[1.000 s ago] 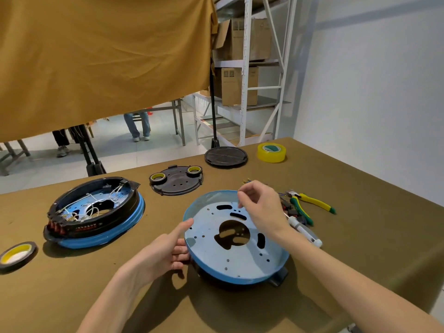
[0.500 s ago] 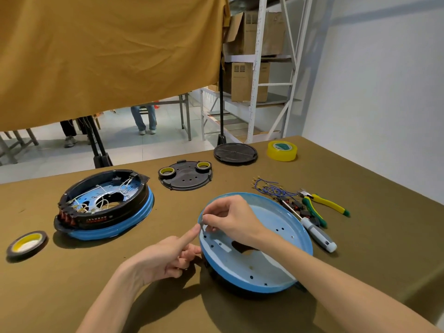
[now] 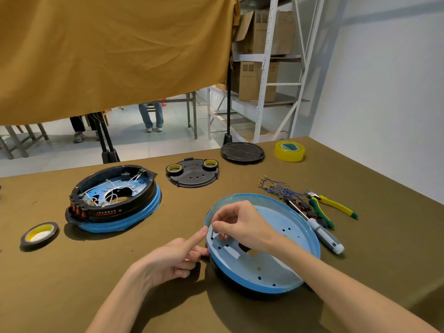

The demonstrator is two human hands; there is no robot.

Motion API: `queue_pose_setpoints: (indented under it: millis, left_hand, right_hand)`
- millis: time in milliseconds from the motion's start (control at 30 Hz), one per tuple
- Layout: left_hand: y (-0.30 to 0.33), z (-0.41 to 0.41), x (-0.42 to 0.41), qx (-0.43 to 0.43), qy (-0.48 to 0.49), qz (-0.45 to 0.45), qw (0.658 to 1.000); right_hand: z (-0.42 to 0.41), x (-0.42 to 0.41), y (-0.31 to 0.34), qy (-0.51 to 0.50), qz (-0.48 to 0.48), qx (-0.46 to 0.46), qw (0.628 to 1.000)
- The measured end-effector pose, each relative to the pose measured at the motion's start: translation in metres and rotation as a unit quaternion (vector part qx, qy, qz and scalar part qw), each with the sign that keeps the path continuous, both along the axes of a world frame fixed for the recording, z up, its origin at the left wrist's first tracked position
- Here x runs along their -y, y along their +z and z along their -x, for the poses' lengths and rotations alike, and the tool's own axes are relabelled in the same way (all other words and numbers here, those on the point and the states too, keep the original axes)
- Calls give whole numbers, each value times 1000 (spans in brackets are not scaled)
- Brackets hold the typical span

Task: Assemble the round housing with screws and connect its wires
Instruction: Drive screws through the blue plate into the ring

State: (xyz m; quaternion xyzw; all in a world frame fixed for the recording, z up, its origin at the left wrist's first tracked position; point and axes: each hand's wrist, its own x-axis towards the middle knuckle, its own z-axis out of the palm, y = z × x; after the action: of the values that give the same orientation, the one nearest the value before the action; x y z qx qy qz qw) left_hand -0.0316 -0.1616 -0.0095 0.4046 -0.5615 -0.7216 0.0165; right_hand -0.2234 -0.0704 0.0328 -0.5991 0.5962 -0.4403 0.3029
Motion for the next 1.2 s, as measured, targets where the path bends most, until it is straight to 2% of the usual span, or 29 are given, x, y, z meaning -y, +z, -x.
queue_pose_setpoints:
  millis: [567, 733, 1067, 1200]
  left_hand:
    - [1, 1, -3, 0, 9, 6, 1000]
    - [3, 3, -8, -3, 15, 16, 1000]
    - [2, 4, -10, 3, 34, 13, 999]
    - [1, 4, -11, -12, 56, -29, 998]
  right_hand:
    - [3, -3, 3, 27, -10, -44, 999]
    - [6, 0, 7, 41, -46, -100, 993]
    - [5, 7, 3, 15, -58, -81, 995]
    - [7, 9, 6, 36, -90, -77, 992]
